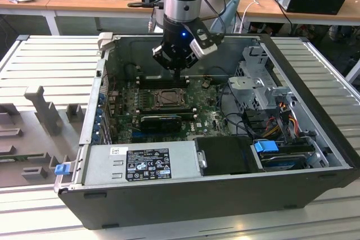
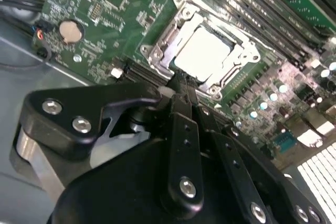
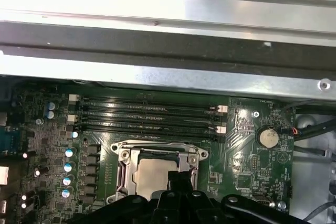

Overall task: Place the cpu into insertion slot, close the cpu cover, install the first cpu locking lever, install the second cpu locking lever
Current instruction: 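Install the second cpu locking lever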

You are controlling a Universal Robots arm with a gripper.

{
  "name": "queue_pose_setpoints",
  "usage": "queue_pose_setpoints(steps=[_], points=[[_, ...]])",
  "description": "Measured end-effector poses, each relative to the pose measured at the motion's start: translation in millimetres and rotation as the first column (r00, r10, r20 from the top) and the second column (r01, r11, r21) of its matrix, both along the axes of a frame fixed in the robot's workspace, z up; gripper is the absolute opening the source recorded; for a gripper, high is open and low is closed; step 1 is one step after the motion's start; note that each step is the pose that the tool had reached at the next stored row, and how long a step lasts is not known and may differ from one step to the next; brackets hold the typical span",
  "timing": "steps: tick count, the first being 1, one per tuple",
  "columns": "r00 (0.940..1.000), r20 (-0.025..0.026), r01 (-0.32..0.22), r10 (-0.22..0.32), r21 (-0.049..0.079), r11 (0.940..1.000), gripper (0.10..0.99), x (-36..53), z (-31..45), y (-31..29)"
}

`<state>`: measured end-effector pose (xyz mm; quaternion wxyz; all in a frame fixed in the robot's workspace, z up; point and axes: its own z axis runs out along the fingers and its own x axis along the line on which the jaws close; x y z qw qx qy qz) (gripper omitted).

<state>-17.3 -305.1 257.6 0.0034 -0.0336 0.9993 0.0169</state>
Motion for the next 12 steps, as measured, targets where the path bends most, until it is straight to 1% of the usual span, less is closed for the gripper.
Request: queue_pose_setpoints(steps=[3,6,9,11,12], points=[[1.0000,-0.0001,0.000,0.000,0.000,1.0000,0.106,-0.1,0.0,-2.3],[1.0000,0.0000,0.000,0.000,0.000,1.0000,0.106,-0.2,0.0,-6.4],[1.0000,0.0000,0.000,0.000,0.000,1.0000,0.106,-0.5,0.0,-13.2],[1.0000,-0.0004,0.000,0.000,0.000,1.0000,0.106,-0.6,0.0,-19.0],[1.0000,-0.0024,0.000,0.000,0.000,1.0000,0.106,-0.6,0.0,-21.6]])
